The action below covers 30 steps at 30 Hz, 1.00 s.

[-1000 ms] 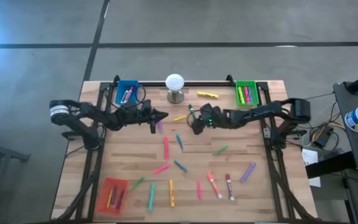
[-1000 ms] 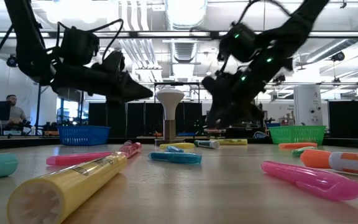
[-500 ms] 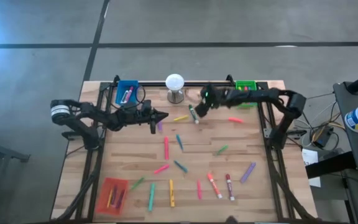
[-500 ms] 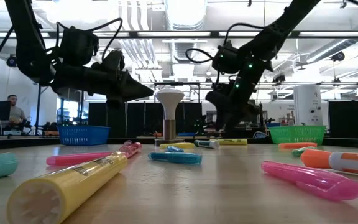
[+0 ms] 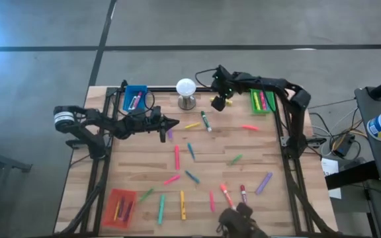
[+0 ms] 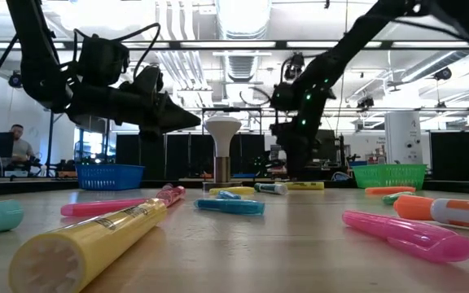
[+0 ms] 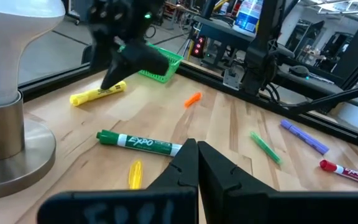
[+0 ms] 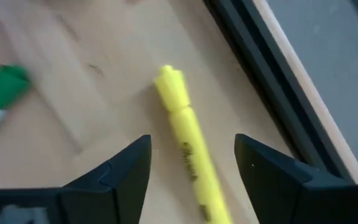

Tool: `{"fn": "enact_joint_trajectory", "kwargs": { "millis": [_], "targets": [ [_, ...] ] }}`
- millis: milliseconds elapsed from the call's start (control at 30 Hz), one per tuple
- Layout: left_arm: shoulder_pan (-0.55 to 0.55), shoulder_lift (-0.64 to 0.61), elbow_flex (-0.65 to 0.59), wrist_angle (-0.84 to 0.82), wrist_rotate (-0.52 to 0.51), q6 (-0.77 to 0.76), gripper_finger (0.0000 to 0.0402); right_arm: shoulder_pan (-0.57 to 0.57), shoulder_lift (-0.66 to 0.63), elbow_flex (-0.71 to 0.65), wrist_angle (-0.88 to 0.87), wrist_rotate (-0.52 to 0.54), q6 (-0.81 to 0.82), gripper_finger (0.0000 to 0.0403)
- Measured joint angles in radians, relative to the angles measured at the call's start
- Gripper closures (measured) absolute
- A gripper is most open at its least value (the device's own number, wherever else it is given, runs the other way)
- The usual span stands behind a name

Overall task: Pick & Place Markers
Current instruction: Put the yellow highlighter pen into the green bin

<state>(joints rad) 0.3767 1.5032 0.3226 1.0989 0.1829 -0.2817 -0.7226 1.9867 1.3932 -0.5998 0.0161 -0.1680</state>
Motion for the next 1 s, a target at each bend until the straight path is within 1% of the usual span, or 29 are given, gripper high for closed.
{"fn": "enact_joint_trajectory", "kwargs": {
  "millis": [133, 267, 400, 600, 700, 767, 900, 1000],
  "targets": [
    [0.000, 0.000, 0.000, 0.000, 0.001, 0.000, 0.0401, -0.027, 0.085, 0.075, -0.082, -0.018, -0.043, 0.0169],
    [0.000, 0.000, 0.000, 0.000, 0.003, 0.000, 0.0401, -0.041, 0.135, 0.112, -0.112, -0.028, -0.052, 0.0186],
    [0.000, 0.000, 0.000, 0.000, 0.003, 0.000, 0.0401, -0.049, 0.147, 0.114, -0.124, -0.066, -0.045, 0.0227],
    [0.000, 0.000, 0.000, 0.000, 0.003, 0.001, 0.0401, -0.049, 0.122, 0.108, -0.157, -0.077, 0.013, 0.0310],
    [0.000, 0.000, 0.000, 0.000, 0.003, 0.001, 0.0401, -0.049, 0.064, 0.102, -0.180, -0.092, 0.074, 0.0339],
    [0.000, 0.000, 0.000, 0.000, 0.003, -0.001, 0.0401, -0.048, -0.007, 0.087, -0.183, -0.091, 0.108, 0.0345],
    [-0.001, 0.000, 0.000, -0.001, 0.003, -0.005, 0.0401, -0.053, -0.173, 0.003, -0.208, -0.059, 0.188, 0.0330],
    [-0.004, 0.000, 0.000, -0.007, 0.004, -0.008, 0.0401, -0.076, -0.321, -0.083, -0.243, 0.031, 0.280, 0.0320]
  ]
}}
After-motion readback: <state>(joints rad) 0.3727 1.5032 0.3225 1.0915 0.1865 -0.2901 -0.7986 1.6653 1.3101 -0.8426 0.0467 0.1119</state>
